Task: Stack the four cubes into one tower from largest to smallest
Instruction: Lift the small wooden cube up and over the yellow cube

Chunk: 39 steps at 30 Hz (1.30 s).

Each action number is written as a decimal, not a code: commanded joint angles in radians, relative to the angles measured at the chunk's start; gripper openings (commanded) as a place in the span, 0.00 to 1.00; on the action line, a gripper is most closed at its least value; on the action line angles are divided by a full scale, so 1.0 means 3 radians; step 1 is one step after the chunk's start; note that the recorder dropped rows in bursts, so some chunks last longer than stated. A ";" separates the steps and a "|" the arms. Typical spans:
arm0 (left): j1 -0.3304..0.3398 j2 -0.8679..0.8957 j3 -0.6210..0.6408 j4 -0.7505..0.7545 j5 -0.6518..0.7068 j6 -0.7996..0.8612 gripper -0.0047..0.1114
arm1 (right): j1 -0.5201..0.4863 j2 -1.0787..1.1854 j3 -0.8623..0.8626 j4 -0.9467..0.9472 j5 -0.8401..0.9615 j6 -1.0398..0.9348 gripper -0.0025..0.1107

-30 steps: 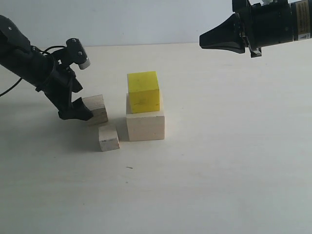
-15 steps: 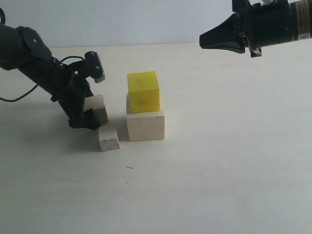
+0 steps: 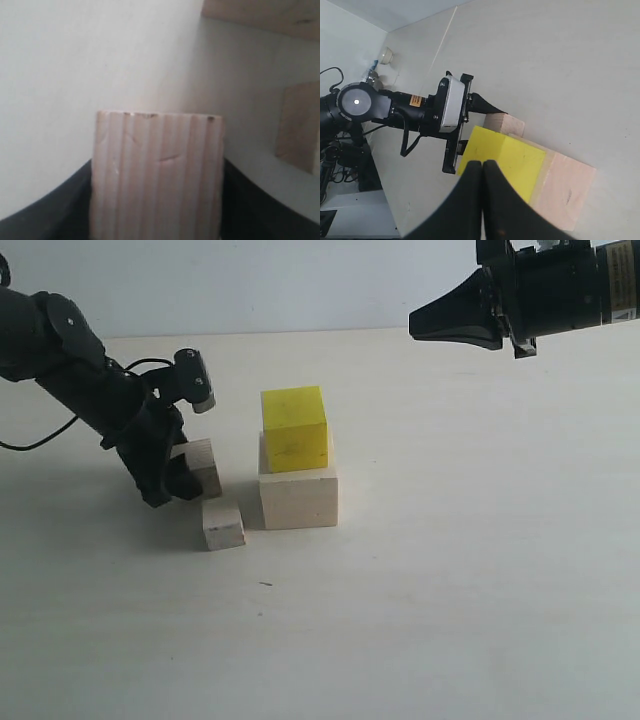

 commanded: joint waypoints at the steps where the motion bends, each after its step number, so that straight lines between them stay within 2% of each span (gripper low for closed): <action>1: -0.0010 -0.0160 -0.0027 0.0051 0.0179 -0.0026 0.04 | -0.0015 -0.0006 -0.0019 0.0014 0.0008 -0.0016 0.02; 11: -0.0010 -0.0993 -0.0394 0.0225 0.0992 -0.0214 0.04 | -0.0012 -0.0006 -0.0019 0.0014 -0.0024 -0.0160 0.02; 19: -0.0080 -0.1116 -0.1098 0.0311 0.1708 -0.0714 0.04 | -0.0012 -0.0006 -0.0019 0.0014 -0.0197 -0.0152 0.02; 26: -0.0387 -0.1093 -0.1469 0.0767 0.1920 -0.1182 0.04 | -0.0012 -0.0006 -0.0019 0.0014 -0.0211 -0.0118 0.02; 35: -0.0699 -0.0772 -0.1555 0.0831 0.1920 -0.1321 0.04 | -0.0012 -0.0006 -0.0013 0.0014 -0.0376 -0.0124 0.02; 39: -0.0799 -0.0577 -0.1793 0.0826 0.1920 -0.1312 0.04 | -0.0012 -0.0006 -0.0013 0.0014 -0.0321 -0.0124 0.02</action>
